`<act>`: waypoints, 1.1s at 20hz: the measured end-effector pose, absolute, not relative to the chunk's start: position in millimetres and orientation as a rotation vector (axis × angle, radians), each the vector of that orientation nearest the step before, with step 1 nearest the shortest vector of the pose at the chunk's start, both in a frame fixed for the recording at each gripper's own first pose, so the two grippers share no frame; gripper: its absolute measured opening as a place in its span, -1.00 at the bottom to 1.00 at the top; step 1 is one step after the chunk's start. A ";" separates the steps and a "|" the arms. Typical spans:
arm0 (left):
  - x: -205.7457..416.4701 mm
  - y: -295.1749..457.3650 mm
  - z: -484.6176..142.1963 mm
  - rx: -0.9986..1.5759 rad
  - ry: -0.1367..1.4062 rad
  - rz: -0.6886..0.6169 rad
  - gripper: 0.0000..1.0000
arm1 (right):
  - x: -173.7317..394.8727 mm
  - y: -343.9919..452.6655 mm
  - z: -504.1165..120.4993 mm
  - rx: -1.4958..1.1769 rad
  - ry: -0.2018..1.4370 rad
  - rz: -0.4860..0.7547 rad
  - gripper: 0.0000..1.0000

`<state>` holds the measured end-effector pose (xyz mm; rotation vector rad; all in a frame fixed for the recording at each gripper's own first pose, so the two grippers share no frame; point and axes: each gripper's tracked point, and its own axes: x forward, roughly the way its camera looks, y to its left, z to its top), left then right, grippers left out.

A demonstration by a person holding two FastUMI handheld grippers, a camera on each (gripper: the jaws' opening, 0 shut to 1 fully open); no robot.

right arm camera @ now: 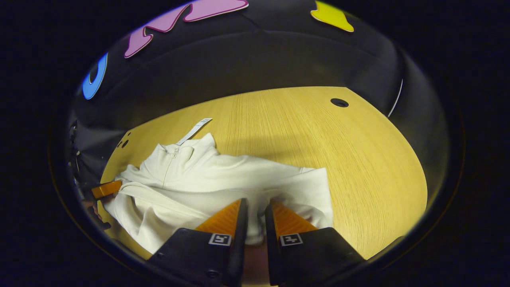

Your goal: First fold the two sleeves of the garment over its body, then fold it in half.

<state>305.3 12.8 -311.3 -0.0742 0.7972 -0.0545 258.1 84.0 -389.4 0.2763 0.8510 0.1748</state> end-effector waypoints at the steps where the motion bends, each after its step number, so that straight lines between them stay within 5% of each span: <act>1: 305.8 10.4 -311.5 -0.076 0.793 -0.061 -0.51 | 257.7 84.0 -387.2 0.283 0.851 0.176 -0.27; 2: 306.7 8.1 -309.1 -0.077 0.789 -0.070 -0.45 | 257.3 85.9 -384.2 0.291 0.851 0.178 -0.19; 3: 305.4 6.2 -308.5 -0.075 0.788 -0.076 -0.30 | 256.0 86.2 -381.4 0.292 0.851 0.177 0.13; 7: 305.1 7.4 -290.9 -0.046 0.744 -0.065 0.40 | 251.2 88.7 -367.2 0.306 0.837 0.180 0.84; 9: 303.9 8.7 -282.5 -0.027 0.722 -0.063 0.67 | 247.5 82.5 -359.1 0.301 0.826 0.167 0.99; 11: 300.3 9.9 -271.6 -0.015 0.700 -0.066 0.89 | 246.1 73.5 -347.8 0.299 0.803 0.148 0.99; 22: 249.2 1.6 -207.3 -0.002 0.551 -0.089 0.92 | 203.8 52.8 -270.2 0.263 0.635 0.198 0.98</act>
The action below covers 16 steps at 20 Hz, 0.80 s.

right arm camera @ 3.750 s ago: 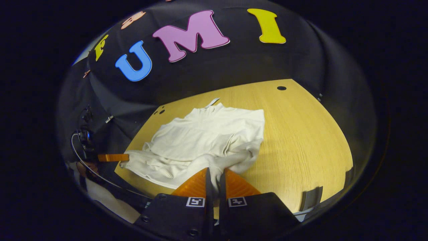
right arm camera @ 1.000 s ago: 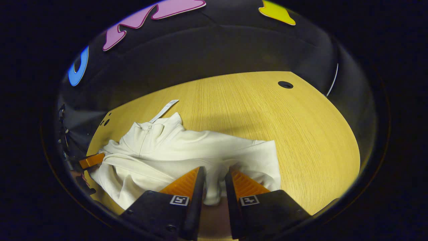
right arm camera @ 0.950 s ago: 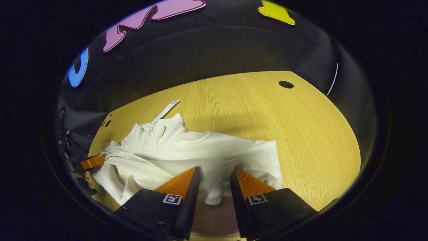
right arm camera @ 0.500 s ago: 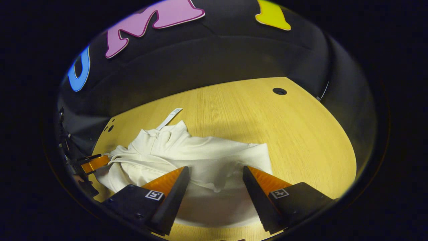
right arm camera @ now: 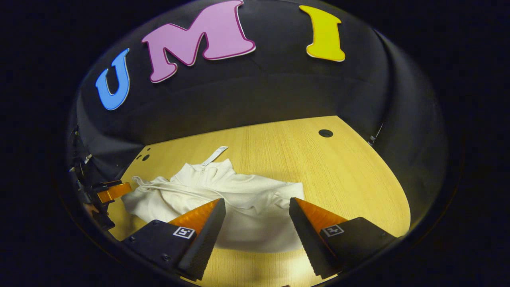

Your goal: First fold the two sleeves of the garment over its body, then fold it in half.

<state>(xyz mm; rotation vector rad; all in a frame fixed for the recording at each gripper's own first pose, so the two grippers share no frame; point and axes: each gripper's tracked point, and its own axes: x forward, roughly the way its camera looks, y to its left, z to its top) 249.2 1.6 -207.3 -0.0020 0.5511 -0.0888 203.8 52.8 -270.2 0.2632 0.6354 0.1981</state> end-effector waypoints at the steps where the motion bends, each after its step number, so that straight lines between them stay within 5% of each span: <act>1: 241.6 0.5 -201.7 0.011 0.536 -0.089 0.92 | 198.4 53.8 -263.5 0.264 0.623 0.207 0.98; 16: 119.8 25.2 -191.4 -0.134 0.548 0.052 0.92 | 113.5 79.9 -233.0 0.256 0.544 0.316 0.97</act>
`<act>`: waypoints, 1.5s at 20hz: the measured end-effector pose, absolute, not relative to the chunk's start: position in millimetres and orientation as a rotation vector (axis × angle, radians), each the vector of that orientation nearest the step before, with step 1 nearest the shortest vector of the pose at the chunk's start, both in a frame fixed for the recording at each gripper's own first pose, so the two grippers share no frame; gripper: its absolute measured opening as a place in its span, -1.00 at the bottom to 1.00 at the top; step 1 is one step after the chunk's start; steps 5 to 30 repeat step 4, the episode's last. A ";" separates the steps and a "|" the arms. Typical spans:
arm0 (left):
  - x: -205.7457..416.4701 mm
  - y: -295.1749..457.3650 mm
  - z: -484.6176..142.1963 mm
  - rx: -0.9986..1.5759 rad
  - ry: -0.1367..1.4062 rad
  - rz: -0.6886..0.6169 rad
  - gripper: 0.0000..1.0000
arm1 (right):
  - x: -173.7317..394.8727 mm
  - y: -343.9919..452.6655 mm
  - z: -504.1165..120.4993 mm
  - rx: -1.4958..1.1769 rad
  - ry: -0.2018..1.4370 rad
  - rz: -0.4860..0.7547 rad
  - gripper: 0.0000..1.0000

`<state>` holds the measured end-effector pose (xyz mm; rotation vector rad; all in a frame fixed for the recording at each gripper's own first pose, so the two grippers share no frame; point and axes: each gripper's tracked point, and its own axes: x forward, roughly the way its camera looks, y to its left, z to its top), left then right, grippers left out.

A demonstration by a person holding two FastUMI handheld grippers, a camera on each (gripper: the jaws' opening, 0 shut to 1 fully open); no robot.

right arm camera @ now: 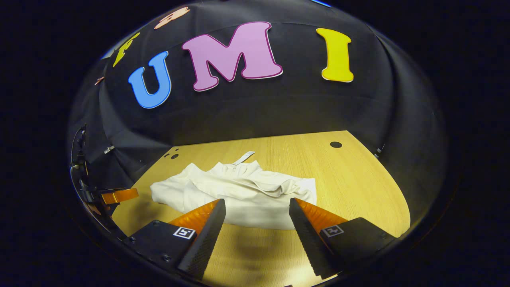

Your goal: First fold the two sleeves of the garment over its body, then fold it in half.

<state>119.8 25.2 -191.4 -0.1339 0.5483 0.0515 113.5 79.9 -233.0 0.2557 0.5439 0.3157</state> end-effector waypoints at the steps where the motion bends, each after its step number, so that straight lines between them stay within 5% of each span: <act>1: 113.2 26.3 -190.9 -0.135 0.544 0.059 0.92 | 110.6 83.7 -238.9 0.254 0.570 0.330 0.97; 30: 97.1 23.1 -195.5 -0.157 0.553 0.054 0.92 | 111.3 87.6 -251.4 0.237 0.629 0.349 0.98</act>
